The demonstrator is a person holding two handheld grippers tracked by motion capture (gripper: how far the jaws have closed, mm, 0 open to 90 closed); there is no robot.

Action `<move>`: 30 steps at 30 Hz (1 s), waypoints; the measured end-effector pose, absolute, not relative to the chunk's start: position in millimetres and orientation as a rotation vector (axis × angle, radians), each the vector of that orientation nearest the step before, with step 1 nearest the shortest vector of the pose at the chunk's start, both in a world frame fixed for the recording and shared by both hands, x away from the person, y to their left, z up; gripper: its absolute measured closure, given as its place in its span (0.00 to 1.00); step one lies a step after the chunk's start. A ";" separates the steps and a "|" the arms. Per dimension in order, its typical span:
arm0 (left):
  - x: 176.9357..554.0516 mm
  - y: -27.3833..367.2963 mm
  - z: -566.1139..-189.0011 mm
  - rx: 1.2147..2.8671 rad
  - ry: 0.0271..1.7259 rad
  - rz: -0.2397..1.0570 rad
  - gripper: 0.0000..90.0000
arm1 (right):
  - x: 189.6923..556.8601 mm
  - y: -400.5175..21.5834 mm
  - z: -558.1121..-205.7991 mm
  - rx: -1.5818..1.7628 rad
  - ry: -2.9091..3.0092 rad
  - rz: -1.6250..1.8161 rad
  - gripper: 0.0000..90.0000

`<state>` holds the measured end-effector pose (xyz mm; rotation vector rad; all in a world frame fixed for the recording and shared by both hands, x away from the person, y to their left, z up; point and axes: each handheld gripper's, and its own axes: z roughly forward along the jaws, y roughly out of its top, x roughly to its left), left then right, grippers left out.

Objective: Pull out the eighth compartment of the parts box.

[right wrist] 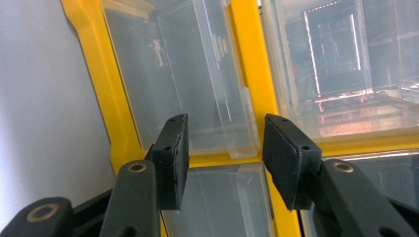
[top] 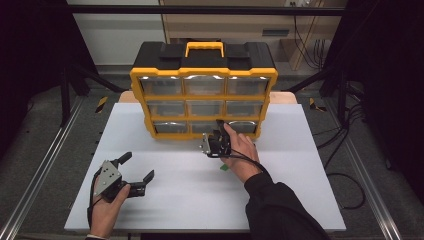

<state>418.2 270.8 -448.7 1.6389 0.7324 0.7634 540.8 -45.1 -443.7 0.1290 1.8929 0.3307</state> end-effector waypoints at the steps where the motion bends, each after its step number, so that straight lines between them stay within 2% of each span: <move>1: 418.2 270.7 -448.7 1.639 0.732 0.763 0.02 | 540.8 -45.1 -443.9 0.128 1.893 0.329 0.59; 30: 417.8 271.6 -447.8 1.623 0.738 0.766 0.02 | 543.5 -44.6 -447.8 0.087 1.886 0.288 0.59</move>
